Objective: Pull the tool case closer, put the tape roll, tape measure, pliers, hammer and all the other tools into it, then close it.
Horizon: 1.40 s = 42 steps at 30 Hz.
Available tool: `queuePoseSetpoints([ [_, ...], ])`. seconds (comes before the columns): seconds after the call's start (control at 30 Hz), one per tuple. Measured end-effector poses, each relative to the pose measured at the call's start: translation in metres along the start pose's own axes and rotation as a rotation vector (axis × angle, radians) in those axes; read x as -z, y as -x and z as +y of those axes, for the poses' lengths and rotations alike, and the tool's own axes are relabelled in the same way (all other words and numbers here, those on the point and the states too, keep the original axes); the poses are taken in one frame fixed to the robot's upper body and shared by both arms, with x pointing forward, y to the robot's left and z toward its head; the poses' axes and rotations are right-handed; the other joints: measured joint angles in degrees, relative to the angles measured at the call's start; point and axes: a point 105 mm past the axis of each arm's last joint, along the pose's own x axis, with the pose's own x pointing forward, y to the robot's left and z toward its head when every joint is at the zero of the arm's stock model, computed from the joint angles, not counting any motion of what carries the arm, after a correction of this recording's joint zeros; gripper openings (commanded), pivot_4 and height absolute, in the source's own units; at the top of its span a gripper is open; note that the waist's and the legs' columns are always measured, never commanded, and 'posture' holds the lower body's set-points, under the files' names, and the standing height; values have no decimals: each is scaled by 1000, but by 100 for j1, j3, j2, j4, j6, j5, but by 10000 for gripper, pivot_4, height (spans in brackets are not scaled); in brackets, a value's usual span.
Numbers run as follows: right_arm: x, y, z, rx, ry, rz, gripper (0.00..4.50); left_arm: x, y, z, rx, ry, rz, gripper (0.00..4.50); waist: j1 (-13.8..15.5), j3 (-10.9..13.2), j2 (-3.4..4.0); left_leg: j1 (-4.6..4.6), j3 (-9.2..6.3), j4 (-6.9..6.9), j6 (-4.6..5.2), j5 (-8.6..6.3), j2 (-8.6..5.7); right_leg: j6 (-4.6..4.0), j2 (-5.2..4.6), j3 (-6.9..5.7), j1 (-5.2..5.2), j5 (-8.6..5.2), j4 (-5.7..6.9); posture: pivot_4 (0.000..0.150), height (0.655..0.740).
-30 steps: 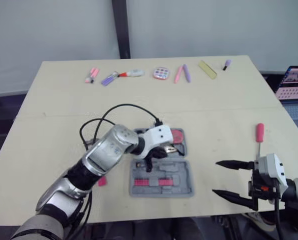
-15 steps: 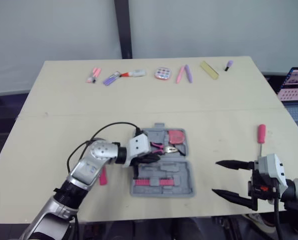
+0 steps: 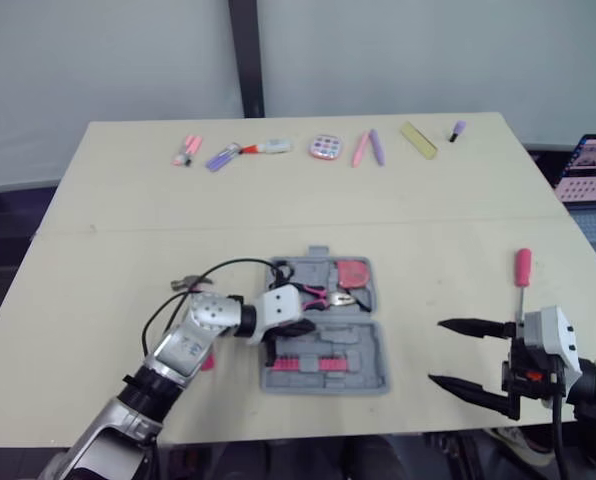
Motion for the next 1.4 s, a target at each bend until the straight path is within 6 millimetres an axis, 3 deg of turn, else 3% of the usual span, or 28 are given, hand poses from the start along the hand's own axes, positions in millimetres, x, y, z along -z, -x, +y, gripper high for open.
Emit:
queuePoseSetpoints([
  [1.4,-1,0,4,14,-14,6,45000,13,-6,-3,-18,-6,48,887,20,-50,12,41,-1,-6,4,-2,0,1,0,-3,52,0,-17,1500,7400],
])
